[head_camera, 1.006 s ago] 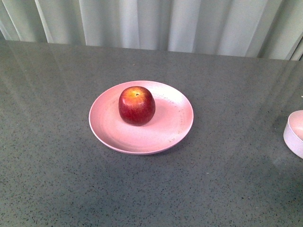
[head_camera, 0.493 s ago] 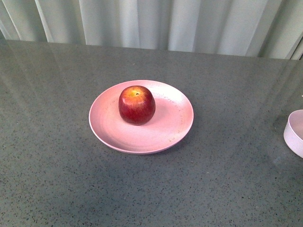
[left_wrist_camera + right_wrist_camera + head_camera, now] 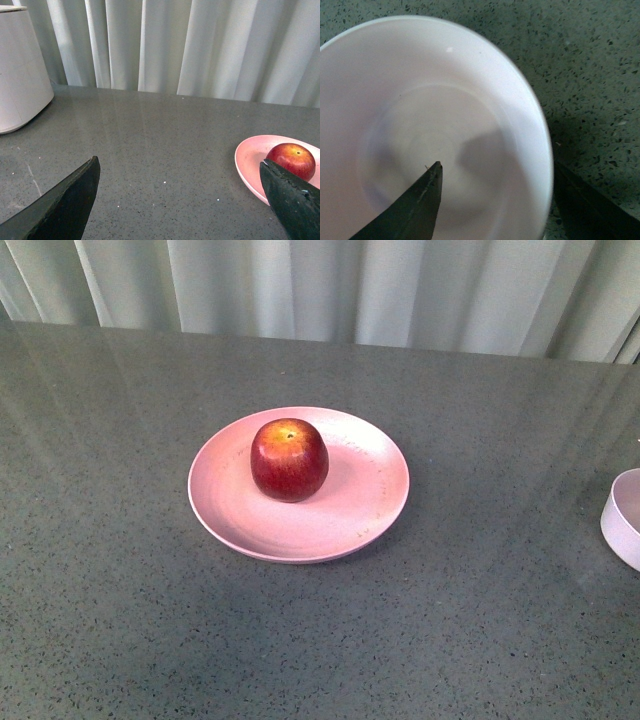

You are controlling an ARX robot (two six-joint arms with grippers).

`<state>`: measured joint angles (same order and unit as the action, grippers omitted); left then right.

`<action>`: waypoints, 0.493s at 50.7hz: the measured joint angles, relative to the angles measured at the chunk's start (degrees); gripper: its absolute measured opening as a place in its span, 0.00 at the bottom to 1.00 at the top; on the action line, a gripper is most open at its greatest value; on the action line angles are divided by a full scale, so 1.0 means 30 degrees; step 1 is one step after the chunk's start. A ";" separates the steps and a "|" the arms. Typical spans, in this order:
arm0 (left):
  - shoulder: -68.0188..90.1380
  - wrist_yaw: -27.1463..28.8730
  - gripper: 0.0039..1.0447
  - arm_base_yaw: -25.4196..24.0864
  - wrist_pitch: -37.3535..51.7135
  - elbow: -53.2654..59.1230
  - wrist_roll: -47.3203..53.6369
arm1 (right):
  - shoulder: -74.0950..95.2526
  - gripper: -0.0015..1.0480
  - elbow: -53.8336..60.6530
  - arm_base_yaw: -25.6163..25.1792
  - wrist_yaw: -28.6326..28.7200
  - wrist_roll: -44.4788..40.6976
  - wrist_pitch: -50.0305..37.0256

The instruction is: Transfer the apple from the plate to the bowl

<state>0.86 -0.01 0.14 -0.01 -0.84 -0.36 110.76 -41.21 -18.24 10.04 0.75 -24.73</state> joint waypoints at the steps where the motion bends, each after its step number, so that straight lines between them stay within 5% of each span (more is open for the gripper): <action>1: 0.0000 0.0000 0.92 0.0000 0.0000 0.0000 0.0000 | 0.0029 0.57 -0.0029 0.0066 -0.0044 0.0044 0.0058; 13: 0.0000 0.0000 0.92 0.0000 0.0000 0.0000 0.0000 | 0.0073 0.30 -0.0117 0.0299 -0.0036 0.0729 0.0335; 21: 0.0000 0.0000 0.92 0.0000 0.0000 0.0000 0.0000 | -0.0211 0.03 -0.0109 0.0379 0.0517 0.1588 0.0554; 25: 0.0000 0.0000 0.92 0.0000 0.0000 0.0000 0.0000 | -0.0743 0.02 -0.0095 0.0780 0.0554 0.2135 0.0699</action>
<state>0.86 -0.01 0.14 -0.01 -0.84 -0.36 108.53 -41.50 -15.90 11.70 7.16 -22.63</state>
